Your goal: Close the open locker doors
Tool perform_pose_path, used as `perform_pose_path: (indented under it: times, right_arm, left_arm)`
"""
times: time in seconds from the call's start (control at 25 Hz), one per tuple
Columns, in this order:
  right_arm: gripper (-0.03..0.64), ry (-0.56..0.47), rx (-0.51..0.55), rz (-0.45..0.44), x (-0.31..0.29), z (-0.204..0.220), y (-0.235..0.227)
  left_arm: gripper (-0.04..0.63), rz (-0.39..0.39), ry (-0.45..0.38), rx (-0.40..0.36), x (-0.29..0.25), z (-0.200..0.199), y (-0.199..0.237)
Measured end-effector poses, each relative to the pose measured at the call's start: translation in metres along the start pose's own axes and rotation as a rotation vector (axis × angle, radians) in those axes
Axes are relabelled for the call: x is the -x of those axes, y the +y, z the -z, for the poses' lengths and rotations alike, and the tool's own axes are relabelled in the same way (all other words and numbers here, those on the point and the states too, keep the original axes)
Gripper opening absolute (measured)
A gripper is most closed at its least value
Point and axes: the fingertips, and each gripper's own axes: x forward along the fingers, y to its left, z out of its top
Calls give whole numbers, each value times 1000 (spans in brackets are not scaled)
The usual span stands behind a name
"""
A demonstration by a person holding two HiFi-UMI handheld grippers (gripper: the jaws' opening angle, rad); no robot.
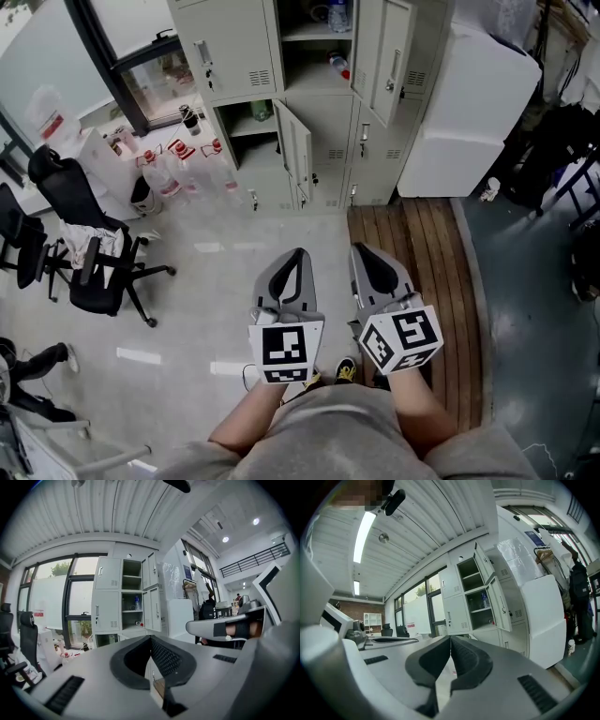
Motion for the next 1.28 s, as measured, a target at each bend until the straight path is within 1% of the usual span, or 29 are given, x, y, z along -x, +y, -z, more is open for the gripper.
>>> perform_pose_path:
  times: [0.2,0.68,1.04,1.28]
  right_arm:
    - [28,-2,44,2,-13,-2,15]
    - [28,-5,57,26,-14,3,39]
    - [28,-26,76,37,-26,1,40]
    - [29,-32,76,26,-51,5,30]
  left_arm:
    - [8,-6,-12,2,3,-2,21]
    - [8,13,-20,7,23,2,44]
    - [9,13,-44,-8,18,2,53]
    - [9,3,-46,-15,-5,5,63]
